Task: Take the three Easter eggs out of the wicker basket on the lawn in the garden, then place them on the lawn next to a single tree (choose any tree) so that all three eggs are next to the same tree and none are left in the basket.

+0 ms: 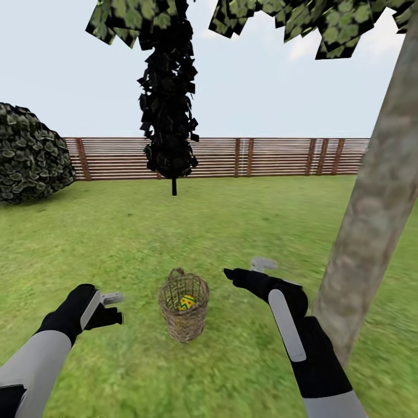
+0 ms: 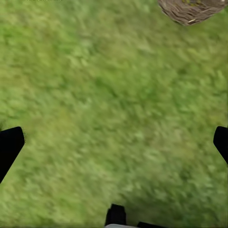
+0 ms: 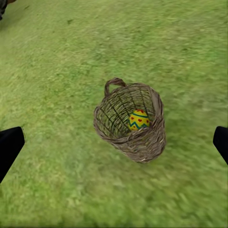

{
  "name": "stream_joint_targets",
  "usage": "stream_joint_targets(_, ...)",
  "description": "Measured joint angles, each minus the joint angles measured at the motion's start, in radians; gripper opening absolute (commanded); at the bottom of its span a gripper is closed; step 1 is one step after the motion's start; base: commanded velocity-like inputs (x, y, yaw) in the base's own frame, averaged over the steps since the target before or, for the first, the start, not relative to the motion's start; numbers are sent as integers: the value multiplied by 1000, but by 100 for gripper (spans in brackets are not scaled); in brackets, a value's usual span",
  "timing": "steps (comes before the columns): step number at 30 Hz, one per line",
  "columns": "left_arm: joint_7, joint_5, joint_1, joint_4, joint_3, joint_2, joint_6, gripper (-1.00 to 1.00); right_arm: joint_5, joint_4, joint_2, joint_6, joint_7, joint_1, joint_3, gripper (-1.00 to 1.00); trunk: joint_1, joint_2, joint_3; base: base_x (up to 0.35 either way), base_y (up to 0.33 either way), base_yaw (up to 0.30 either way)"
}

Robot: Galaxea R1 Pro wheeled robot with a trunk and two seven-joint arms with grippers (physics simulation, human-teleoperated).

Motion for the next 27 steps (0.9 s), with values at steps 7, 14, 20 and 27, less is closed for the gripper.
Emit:
stream_joint_targets(7, -1, 1, 0, 1, -1, 3, 1, 100, 0, 0, 0, 0, 0, 0, 0, 100, 0, 0, 0, 288, 82, 94)
stream_joint_targets(14, -3, 2, 0, 1, -1, 4, 2, 100, 0, 0, 0, -1, 0, 0, 0, 100, 0, 0, 0, 310, 147, 12)
stream_joint_targets(20, -3, 2, 0, 1, -1, 5, 2, 100, 0, 0, 0, -1, 0, 0, 0, 100, 0, 0, 0, 280, 213, 2)
stream_joint_targets(27, -3, 2, 0, 2, -1, 4, 2, 100, 0, 0, 0, 0, 0, 0, 0, 100, 0, 0, 0, 265, 238, -89)
